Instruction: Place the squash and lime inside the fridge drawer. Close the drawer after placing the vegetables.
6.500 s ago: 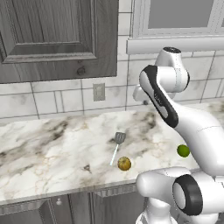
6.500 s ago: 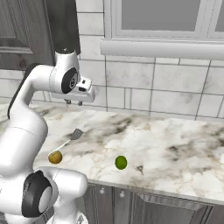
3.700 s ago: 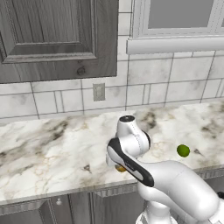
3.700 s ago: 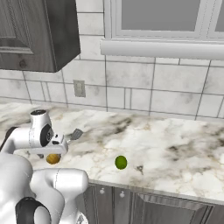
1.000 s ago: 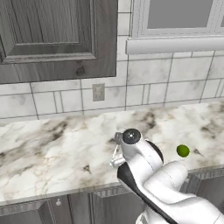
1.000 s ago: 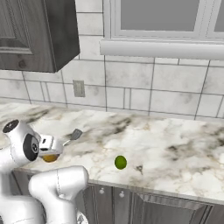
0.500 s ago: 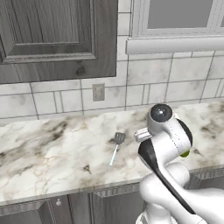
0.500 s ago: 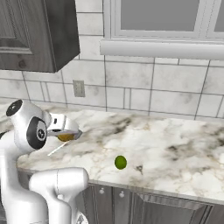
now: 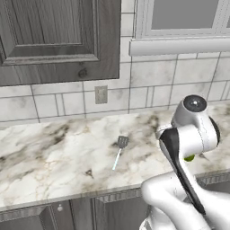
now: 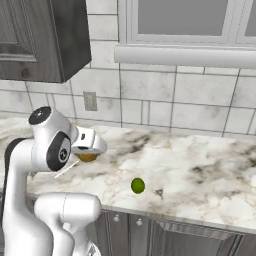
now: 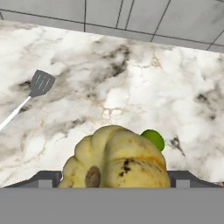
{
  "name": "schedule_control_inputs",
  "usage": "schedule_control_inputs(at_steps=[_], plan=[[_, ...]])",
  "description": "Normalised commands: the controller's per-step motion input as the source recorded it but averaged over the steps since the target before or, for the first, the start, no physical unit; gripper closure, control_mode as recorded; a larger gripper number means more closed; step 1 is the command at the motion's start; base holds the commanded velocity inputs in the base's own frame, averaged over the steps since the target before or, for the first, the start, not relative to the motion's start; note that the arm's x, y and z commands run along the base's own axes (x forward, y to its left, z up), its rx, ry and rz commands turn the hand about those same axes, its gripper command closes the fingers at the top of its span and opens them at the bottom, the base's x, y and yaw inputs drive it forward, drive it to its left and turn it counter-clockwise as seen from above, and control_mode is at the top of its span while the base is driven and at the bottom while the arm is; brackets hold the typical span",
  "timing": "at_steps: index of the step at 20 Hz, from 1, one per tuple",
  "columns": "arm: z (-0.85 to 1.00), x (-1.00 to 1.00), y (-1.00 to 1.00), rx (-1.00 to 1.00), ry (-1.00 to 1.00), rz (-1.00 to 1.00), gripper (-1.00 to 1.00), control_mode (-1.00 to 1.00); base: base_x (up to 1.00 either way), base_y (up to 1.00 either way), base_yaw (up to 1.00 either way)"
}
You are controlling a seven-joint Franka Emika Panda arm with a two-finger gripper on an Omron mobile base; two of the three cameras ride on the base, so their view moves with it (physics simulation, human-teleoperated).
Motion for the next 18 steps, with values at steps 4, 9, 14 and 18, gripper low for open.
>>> schedule_control_inputs(at_steps=[4, 9, 14, 18], plan=[[-0.11, -0.19, -0.44, 0.16, -0.02, 0.05, 1.0, -1.0, 0.0, 0.0, 0.0], [-0.05, 0.0, 0.03, 0.0, 0.01, 0.01, 1.0, 1.0, -0.32, 0.01, 0.0], [0.0, 0.0, 0.0, 0.0, 0.0, 0.0, 1.0, 1.0, -1.0, 0.0, -0.37], [0.0, 0.0, 0.0, 0.0, 0.0, 0.0, 1.0, 1.0, -1.0, 0.0, -0.41]])
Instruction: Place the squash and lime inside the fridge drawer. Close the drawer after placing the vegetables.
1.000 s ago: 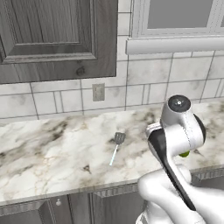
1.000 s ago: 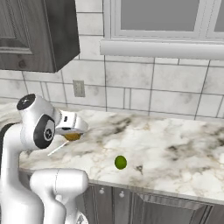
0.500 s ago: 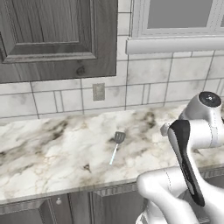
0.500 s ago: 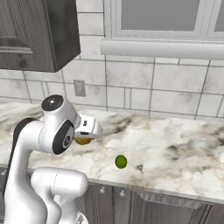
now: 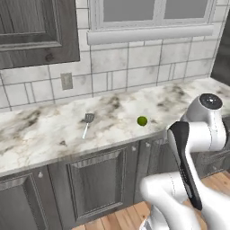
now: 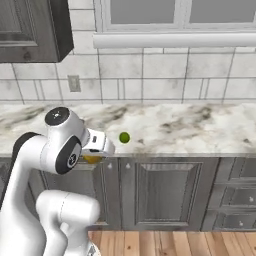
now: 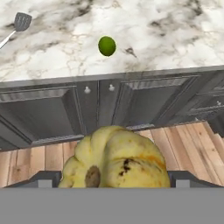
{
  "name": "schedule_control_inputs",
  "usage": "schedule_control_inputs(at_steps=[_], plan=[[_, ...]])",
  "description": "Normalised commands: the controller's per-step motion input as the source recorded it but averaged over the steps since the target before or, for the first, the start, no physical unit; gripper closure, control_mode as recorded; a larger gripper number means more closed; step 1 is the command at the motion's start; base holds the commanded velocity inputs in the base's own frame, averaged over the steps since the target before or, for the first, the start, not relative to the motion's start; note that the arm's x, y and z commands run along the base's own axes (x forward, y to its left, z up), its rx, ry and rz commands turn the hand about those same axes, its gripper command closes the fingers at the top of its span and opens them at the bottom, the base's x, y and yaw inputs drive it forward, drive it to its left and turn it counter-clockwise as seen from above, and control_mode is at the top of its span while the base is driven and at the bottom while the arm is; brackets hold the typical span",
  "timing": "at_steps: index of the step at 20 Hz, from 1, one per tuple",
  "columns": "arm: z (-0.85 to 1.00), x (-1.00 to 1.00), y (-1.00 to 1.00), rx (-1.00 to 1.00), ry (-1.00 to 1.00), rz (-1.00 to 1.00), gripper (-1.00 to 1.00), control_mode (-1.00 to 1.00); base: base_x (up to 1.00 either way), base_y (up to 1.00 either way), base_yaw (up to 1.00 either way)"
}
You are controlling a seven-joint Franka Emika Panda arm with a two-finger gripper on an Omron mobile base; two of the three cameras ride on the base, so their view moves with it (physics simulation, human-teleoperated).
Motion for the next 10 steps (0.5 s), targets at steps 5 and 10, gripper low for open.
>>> schedule_control_inputs(at_steps=[5, 10], plan=[[0.0, 0.0, 0.0, 0.0, 0.0, 0.0, 1.0, 1.0, -1.0, 0.0, -0.38], [0.0, 0.0, 0.0, 0.0, 0.0, 0.0, 1.0, 1.0, -0.88, -0.12, -0.35]])
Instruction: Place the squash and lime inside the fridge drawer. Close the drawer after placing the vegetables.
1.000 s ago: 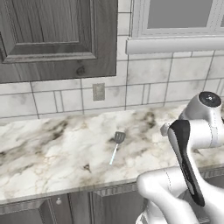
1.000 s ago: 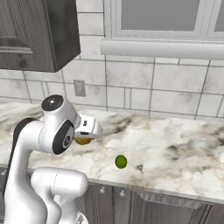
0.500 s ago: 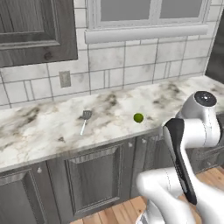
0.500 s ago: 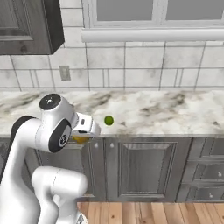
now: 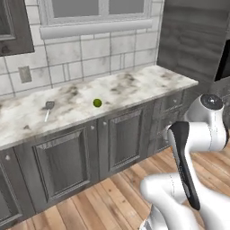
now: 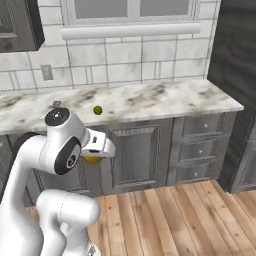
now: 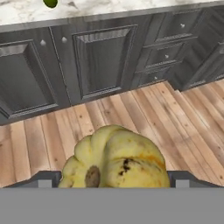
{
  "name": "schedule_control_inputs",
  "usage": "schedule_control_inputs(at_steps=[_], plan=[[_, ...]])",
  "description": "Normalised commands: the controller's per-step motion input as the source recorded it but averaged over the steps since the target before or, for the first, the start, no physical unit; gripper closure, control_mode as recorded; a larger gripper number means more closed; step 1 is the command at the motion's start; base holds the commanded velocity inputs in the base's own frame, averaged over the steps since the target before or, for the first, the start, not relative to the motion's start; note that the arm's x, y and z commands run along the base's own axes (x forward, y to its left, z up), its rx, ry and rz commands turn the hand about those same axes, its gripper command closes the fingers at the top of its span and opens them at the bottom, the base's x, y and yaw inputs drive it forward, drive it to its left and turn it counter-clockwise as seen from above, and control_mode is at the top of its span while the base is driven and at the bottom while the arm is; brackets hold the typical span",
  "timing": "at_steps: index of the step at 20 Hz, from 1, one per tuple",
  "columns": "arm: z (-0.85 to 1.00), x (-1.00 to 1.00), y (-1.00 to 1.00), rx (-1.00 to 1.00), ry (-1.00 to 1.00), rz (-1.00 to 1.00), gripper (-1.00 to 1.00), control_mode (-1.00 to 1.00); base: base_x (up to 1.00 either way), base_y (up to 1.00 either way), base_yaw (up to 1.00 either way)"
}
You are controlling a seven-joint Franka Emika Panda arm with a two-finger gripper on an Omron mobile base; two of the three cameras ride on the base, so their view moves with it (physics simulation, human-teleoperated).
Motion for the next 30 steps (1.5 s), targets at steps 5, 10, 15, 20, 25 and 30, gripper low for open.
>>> schedule_control_inputs(at_steps=[5, 10, 15, 20, 25, 30], plan=[[0.0, 0.0, 0.0, 0.0, 0.0, 0.0, 1.0, 1.0, -0.72, -0.11, -0.31], [0.0, 0.0, 0.0, 0.0, 0.0, 0.0, 1.0, 1.0, -0.81, 0.0, -0.15], [0.0, 0.0, 0.0, 0.0, 0.0, 0.0, 1.0, 1.0, 0.14, -0.54, -0.62], [0.0, 0.0, 0.0, 0.0, 0.0, 0.0, 1.0, 1.0, 0.81, -0.49, -0.59], [0.0, 0.0, 0.0, 0.0, 0.0, 0.0, 1.0, 1.0, 1.0, -0.3, -0.38], [0.0, 0.0, 0.0, 0.0, 0.0, 0.0, 1.0, 1.0, 1.0, 0.05, -0.26]])
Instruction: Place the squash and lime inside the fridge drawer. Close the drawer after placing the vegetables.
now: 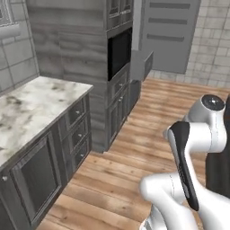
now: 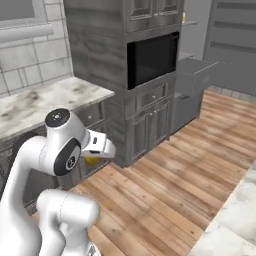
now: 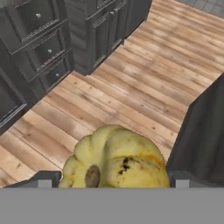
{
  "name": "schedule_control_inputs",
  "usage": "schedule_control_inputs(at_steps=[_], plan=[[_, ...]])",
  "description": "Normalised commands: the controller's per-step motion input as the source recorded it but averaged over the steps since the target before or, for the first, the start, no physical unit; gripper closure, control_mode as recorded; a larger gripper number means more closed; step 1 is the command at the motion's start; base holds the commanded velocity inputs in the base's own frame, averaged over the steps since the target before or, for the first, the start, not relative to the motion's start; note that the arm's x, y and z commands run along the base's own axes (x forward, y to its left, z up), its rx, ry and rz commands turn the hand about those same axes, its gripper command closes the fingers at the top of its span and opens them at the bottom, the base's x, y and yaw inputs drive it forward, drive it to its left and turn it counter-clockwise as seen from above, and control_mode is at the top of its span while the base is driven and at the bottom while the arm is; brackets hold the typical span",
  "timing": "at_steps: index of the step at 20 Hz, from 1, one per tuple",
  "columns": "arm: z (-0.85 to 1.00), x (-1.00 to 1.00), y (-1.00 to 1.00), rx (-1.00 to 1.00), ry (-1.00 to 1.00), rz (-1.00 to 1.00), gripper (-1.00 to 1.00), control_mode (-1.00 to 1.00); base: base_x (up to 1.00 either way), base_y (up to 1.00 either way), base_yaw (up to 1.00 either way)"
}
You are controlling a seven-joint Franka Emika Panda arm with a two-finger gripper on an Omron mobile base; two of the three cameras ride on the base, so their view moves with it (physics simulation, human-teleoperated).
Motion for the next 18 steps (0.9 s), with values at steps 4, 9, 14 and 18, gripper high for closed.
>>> schedule_control_inputs(at_steps=[4, 9, 14, 18], plan=[[0.0, 0.0, 0.0, 0.0, 0.0, 0.0, 1.0, 1.0, 1.0, 0.16, -0.21], [0.0, 0.0, 0.0, 0.0, 0.0, 0.0, 1.0, 1.0, 1.0, -0.02, -0.04], [0.0, 0.0, 0.0, 0.0, 0.0, 0.0, 1.0, 1.0, 1.0, -0.33, 0.01], [0.0, 0.0, 0.0, 0.0, 0.0, 0.0, 1.0, 1.0, 1.0, -0.58, 0.13]])
